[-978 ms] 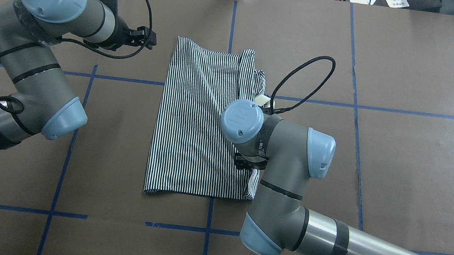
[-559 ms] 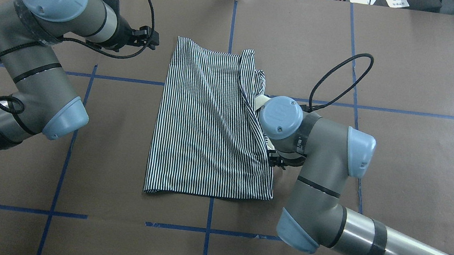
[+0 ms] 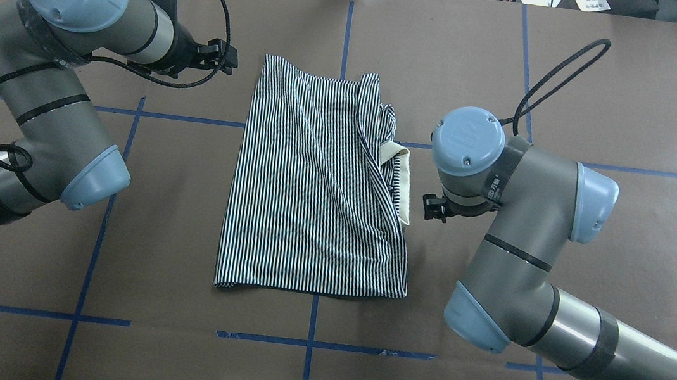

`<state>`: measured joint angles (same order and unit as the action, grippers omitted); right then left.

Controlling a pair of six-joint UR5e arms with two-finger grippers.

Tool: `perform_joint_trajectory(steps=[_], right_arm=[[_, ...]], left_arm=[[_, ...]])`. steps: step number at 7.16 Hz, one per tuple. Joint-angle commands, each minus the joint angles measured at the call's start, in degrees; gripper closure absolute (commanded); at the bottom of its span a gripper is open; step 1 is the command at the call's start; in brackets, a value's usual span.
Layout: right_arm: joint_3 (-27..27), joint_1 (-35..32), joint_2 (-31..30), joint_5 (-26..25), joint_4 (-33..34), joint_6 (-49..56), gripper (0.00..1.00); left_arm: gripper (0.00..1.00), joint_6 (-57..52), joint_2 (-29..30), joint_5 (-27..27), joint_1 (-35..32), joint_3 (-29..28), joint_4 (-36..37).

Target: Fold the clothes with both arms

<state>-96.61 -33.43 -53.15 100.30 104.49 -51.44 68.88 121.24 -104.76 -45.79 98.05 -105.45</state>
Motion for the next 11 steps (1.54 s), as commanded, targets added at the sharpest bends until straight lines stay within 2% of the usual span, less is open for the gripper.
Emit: perform_joint_trajectory(steps=[1,2,5,11], right_arm=[[17.7,-0.7,10.4,-0.2,-16.5,-0.1,0.00],[19.0,-0.8,11.2,-0.1,-18.6,0.6,0.00],[21.0,-0.2,11.1,-0.1,-18.5,1.4,0.00],[20.3,-0.9,9.0,0.2,-15.6,3.3,0.00]], left_arm=[[0.00,-0.3,-0.1,0.0,0.0,-0.1,-0.2],[0.00,-0.4,-0.2,0.0,-0.1,-0.1,-0.3],[0.00,-0.4,-0.2,0.0,-0.1,-0.4,-0.4],[0.00,-0.5,-0.2,0.0,-0.2,-0.6,-0.6]])
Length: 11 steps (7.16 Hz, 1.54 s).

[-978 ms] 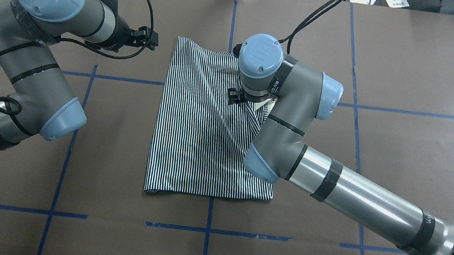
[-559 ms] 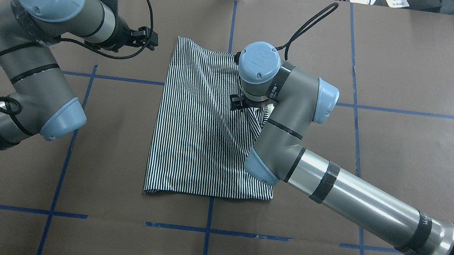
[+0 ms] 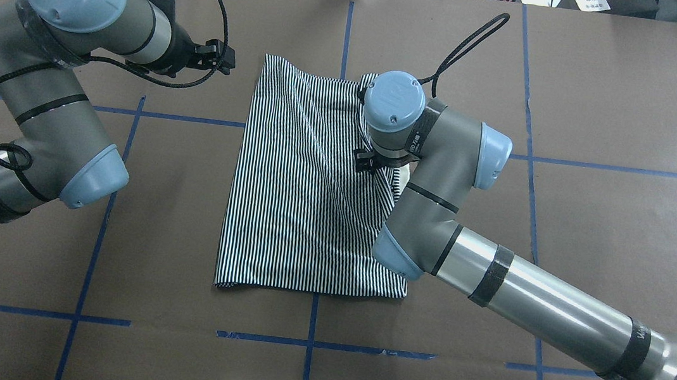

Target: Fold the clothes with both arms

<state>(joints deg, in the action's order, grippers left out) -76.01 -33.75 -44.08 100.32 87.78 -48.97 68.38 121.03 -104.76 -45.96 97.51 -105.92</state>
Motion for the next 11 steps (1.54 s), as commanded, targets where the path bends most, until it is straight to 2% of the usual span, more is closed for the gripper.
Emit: perform_joint_trajectory(steps=[1,3,5,8,9,10,11], right_arm=[[-0.3,-1.2,-0.3,0.3,1.3,1.0,0.00],[-2.5,-3.1,-3.6,0.5,1.6,3.1,0.00],[-7.6,-6.7,-10.6,0.4,2.3,9.5,0.00],[-7.6,-9.5,-7.6,2.8,1.9,10.0,0.00],[-10.3,-9.6,-7.8,6.4,1.8,9.3,0.00],[-14.0,-9.7,-8.4,9.4,2.2,9.0,0.00],[-16.7,-9.6,-9.8,12.3,1.7,5.9,0.00]], left_arm=[[0.00,0.0,0.0,0.0,0.0,0.0,-0.2],[0.00,0.3,0.2,0.0,0.1,0.0,-0.2],[0.00,0.6,0.4,0.0,0.2,0.1,-0.1],[0.00,0.5,0.3,-0.1,0.3,0.3,-0.2],[0.00,1.0,-0.4,-3.5,0.6,0.8,-0.2],[0.00,10.0,-4.0,-9.6,1.7,3.5,-0.2],[0.00,21.4,-6.2,-9.6,6.4,7.0,-0.1]])
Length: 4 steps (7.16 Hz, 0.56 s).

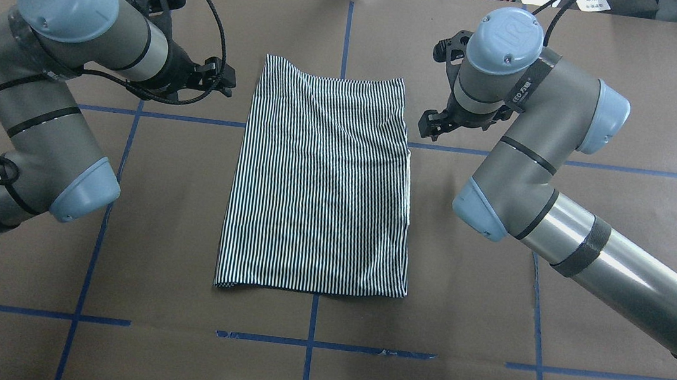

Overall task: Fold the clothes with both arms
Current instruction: 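Lower the left gripper to the near corner while the right reaches the far corner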

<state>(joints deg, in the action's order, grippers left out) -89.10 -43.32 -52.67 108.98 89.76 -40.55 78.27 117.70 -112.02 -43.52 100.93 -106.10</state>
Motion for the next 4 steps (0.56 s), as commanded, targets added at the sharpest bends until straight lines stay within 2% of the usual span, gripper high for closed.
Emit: perform_joint_trajectory(steps=[1,2,3,4], right_arm=[[-6.2,0.4,-1.6,6.9,-0.5,-5.5,0.00],[-7.8,1.3,-1.6,8.2,-0.5,-9.4,0.00],[-8.5,2.3,-1.5,8.1,-0.6,-12.4,0.00],[-9.0,2.6,-1.5,8.1,-0.6,-13.5,0.00]], left_arm=[[0.00,23.2,-3.6,0.2,9.3,5.0,0.2],[0.00,30.5,-3.5,6.7,16.0,5.2,0.5],[0.00,34.9,-3.4,10.6,20.5,5.1,1.3],[0.00,38.0,-3.3,12.3,22.3,5.1,3.6]])
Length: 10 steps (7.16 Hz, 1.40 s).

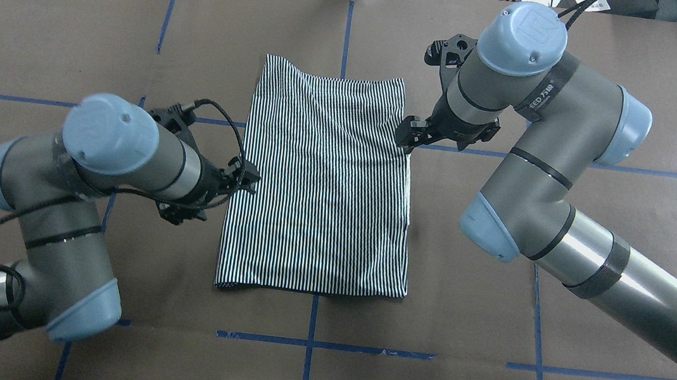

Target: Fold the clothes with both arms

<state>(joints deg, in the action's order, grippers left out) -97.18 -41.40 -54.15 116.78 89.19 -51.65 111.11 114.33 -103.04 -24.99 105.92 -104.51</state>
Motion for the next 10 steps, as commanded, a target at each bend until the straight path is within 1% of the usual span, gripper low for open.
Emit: perform_joint_trajectory(steps=[1,4,5,6,7,9,10], right_arm=[[-0.8,0.7,0.1,0.3,-0.1,-2.6,0.00],[-0.8,0.8,0.2,0.3,-0.1,-2.6,0.00],[-0.8,0.8,0.2,0.3,-0.1,-2.6,0.00],[-0.8,0.8,0.3,0.3,-0.1,-2.6,0.00],[-0.8,0.8,0.3,0.3,-0.1,-2.6,0.00],[-1.1,0.8,0.3,0.3,-0.1,-2.6,0.00],[-1.1,0.8,0.2,0.3,-0.1,-2.7,0.00]], left_arm=[[0.01,5.8,0.3,5.1,6.7,0.0,4.5],[0.03,5.8,-0.2,6.0,6.8,-0.2,5.4],[0.06,5.8,-0.1,7.3,6.8,-0.4,7.2],[0.09,5.7,-0.2,7.4,6.7,-0.4,7.6],[0.14,5.7,-0.3,7.4,6.7,-0.4,7.7],[0.37,5.7,-0.3,7.4,6.7,-0.1,7.7],[0.45,5.7,-0.3,7.4,6.8,-0.1,7.7]])
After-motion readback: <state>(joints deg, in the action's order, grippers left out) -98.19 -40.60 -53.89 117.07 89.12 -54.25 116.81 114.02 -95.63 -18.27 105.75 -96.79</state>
